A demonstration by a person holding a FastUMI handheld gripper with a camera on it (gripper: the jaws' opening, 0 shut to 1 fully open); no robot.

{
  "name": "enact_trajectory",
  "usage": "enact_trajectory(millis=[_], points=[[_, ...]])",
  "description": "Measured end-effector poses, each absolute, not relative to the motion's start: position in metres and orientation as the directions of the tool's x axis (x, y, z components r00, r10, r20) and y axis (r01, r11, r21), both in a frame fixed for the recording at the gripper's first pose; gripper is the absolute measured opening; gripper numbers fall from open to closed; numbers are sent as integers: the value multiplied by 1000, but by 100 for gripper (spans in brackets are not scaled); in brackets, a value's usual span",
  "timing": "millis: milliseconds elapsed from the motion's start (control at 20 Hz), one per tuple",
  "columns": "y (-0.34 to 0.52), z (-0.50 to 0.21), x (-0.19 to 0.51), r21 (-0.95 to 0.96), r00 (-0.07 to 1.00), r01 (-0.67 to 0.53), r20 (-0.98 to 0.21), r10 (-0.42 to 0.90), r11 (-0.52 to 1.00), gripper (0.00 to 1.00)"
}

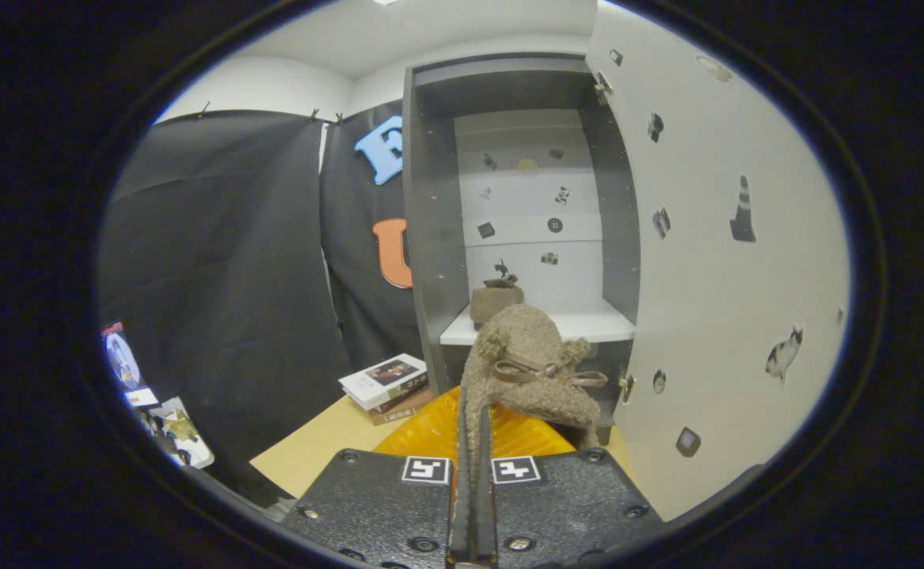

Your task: Open the shoe cabinet door, grab the shoes and put them into the shoe cabinet, then close the shoe cabinet door.

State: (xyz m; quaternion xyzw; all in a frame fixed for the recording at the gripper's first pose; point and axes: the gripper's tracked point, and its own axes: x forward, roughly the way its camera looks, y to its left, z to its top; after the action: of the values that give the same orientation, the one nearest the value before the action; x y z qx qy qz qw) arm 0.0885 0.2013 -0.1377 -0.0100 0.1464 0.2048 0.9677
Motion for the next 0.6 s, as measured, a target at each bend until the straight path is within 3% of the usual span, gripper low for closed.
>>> enact_trajectory(millis=[200,600], points=[[218,-90,113,16,866,-433,-269,421,901,7],[214,-39,198,-73,913,-329,-281,297,942,7]])
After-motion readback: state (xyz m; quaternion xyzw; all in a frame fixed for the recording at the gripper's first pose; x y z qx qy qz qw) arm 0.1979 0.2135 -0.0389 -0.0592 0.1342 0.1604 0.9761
